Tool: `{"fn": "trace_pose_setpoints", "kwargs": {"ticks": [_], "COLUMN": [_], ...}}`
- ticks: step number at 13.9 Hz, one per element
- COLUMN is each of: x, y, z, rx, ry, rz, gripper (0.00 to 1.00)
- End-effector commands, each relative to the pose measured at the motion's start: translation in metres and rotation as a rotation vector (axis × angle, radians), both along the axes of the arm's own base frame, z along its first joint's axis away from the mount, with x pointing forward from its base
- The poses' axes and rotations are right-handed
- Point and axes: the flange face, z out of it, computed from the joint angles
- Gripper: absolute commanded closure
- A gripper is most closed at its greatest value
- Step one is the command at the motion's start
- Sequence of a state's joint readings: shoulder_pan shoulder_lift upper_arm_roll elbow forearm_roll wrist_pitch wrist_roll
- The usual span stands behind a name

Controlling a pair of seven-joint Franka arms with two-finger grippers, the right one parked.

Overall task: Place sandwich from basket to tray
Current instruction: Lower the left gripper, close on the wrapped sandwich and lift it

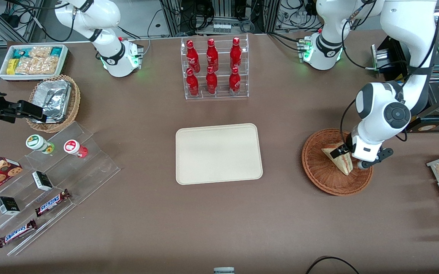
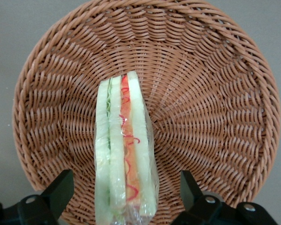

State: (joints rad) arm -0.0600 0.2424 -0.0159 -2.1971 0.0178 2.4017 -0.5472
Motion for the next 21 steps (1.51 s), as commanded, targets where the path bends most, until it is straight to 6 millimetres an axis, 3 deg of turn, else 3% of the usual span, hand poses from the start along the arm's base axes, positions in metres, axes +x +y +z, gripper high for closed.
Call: {"fn": "trace_pose_setpoints", "kwargs": {"ticks": [1,2,4,6,9,11,13,15,17,18,20,21], "x": [0.0,0.001,0.003,0.004,0.011,0.014,0.027,0.037,0.035,0.028,0.014,0.006], "y": [-0.004,-0.004,-0.005,-0.006,-0.007,-0.021,-0.039,-0.075,-0.126,-0.155,-0.233,-0.262], "z": [-0.011,-0.015,-0.015,-0.013,0.002,0.037,0.089,0.137,0.168,0.172,0.162,0.155], "rx": [0.008,0.008,0.007,0.007,0.005,0.008,0.017,0.028,0.017,0.016,0.019,0.02], "ry": [-0.016,-0.014,-0.017,-0.02,-0.039,-0.035,0.011,0.061,0.044,0.029,0.034,0.036], "rz": [0.015,0.015,0.013,0.012,0.008,-0.002,-0.024,-0.076,-0.134,-0.153,-0.244,-0.274], "gripper": [0.01,0.13,0.57,0.81,0.85,0.85,0.85,0.85,0.85,0.84,0.84,0.84]}}
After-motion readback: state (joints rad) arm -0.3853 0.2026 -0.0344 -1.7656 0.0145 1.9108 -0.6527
